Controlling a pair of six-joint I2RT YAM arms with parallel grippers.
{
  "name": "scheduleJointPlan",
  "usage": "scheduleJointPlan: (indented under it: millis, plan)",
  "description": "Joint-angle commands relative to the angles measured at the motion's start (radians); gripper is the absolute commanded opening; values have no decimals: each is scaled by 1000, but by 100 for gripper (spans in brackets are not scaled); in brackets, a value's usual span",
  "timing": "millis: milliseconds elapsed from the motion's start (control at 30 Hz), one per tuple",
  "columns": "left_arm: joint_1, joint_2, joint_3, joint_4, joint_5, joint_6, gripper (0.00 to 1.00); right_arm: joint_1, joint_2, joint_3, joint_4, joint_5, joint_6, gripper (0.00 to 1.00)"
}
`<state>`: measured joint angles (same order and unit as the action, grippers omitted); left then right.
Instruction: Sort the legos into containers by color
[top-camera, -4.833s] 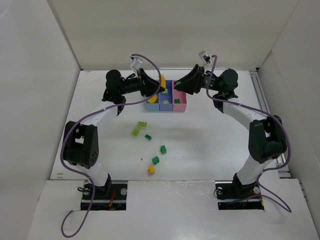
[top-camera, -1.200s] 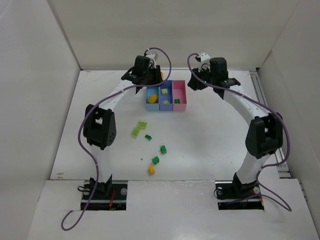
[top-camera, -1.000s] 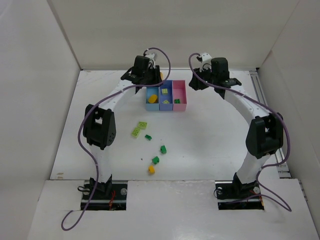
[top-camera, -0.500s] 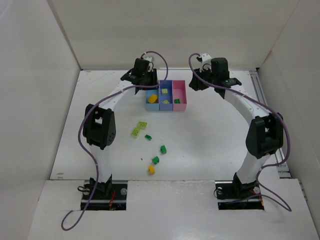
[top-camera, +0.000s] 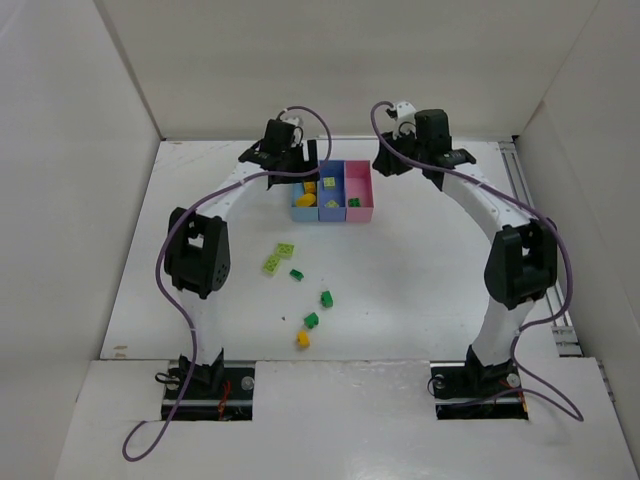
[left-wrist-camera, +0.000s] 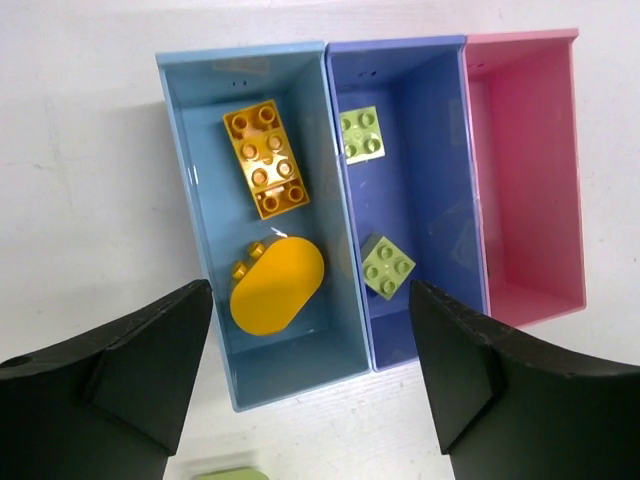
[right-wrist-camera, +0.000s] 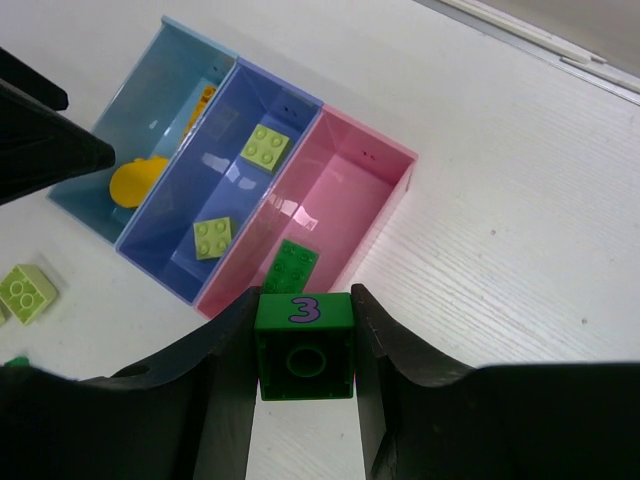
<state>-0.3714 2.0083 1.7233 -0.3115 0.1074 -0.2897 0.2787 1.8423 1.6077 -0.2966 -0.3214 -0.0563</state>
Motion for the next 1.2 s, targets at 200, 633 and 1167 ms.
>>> scheduleJointPlan:
  millis: [200, 633, 1167]
  plan:
    - [37, -181, -136, 68, 28, 14, 100, 91, 132, 138, -13, 27, -30, 7]
    - [48, -347, -361, 86, 3, 4, 100, 139, 204, 159, -16, 133, -10, 61]
    - [-308, -533, -617, 26, -122, 52, 100, 148, -122, -116, 16, 217, 9, 89]
